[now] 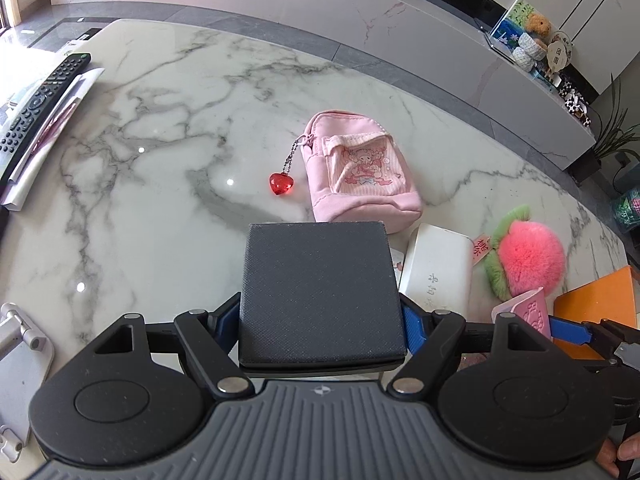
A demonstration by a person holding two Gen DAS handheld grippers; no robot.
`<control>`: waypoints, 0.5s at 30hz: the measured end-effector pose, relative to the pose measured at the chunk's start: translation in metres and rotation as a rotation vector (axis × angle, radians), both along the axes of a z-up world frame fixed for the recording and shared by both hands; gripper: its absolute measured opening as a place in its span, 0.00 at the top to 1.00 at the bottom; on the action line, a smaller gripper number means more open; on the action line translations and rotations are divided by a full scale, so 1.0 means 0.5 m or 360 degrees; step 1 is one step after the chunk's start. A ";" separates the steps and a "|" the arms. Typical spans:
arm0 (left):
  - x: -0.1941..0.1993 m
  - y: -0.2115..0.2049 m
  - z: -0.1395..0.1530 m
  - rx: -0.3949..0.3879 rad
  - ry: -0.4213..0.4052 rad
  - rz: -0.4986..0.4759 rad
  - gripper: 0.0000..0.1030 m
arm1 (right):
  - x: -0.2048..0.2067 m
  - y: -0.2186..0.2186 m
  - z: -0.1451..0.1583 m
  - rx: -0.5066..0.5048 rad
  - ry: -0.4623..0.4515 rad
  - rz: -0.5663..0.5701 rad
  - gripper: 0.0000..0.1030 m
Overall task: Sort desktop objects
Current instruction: 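Grasp the black square gift box with left tool while right tool grasps the pink card holder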
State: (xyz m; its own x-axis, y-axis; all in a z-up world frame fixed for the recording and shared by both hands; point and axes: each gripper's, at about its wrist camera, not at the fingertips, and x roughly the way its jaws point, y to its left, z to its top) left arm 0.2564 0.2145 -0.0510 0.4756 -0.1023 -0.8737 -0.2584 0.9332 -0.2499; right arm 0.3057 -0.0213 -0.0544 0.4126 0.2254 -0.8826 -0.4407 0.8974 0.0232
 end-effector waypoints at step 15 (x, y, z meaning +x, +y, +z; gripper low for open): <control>-0.104 -0.156 0.178 0.0053 -0.0273 -0.0268 0.14 | -0.145 -0.111 0.210 0.0332 -0.0259 -0.0021 0.23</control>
